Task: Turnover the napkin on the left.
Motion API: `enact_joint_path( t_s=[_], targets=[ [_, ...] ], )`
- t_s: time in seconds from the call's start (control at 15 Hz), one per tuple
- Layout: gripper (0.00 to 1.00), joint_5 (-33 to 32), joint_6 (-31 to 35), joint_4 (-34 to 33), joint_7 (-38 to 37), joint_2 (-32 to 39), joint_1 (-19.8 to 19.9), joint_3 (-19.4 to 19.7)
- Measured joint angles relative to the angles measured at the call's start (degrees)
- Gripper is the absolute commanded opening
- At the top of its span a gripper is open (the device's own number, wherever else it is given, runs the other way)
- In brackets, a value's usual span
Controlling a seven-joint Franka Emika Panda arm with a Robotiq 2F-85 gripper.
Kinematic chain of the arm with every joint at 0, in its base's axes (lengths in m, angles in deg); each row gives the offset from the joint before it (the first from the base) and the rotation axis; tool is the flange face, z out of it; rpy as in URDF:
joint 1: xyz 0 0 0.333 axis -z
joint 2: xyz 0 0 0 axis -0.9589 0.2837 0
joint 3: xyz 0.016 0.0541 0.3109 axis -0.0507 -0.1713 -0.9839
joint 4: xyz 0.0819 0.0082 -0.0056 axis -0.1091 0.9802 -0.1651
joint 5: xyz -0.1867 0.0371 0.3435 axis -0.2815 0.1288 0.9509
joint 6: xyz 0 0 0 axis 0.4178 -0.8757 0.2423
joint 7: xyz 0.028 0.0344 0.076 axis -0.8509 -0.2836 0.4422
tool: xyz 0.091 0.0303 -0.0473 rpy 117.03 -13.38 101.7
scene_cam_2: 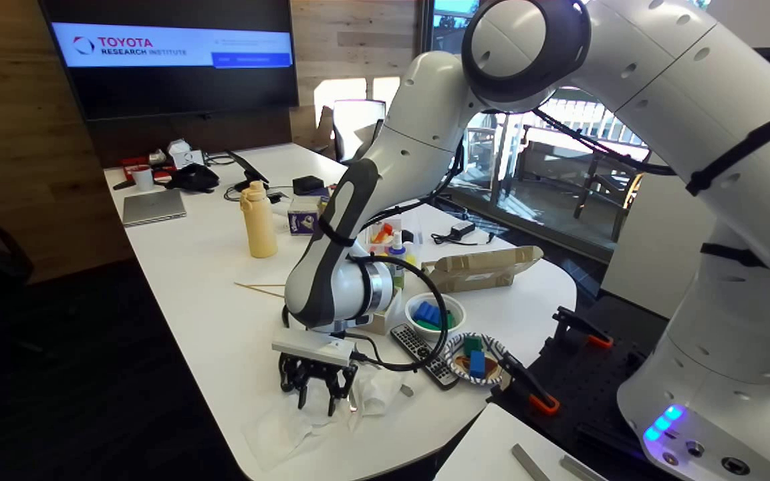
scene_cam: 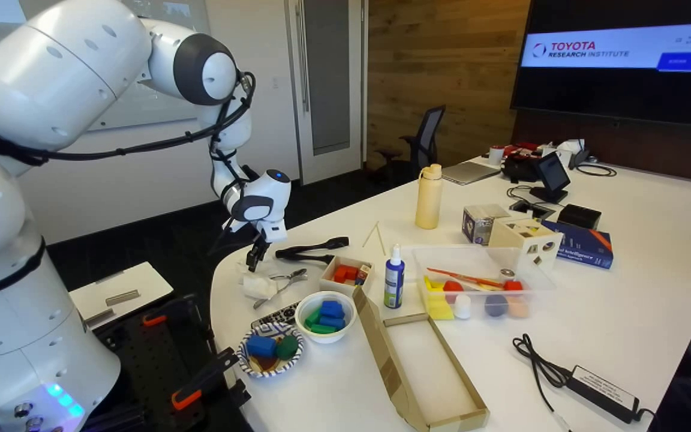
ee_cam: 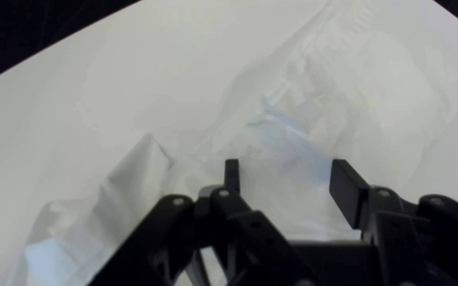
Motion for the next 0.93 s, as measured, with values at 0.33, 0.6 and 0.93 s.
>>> enact_joint_path(
  t_s=[0.33, 0.6, 0.93],
  targets=[
    [0.08, 0.00, -2.75, -1.32, 0.00, 0.16, 0.04, 0.33],
    [0.31, 0.00, -4.62, -2.29, 0.00, 0.68, 0.04, 0.48],
    [0.59, -0.03, -4.98, -2.75, 0.00, 1.10, -0.27, 0.51]
  ],
)
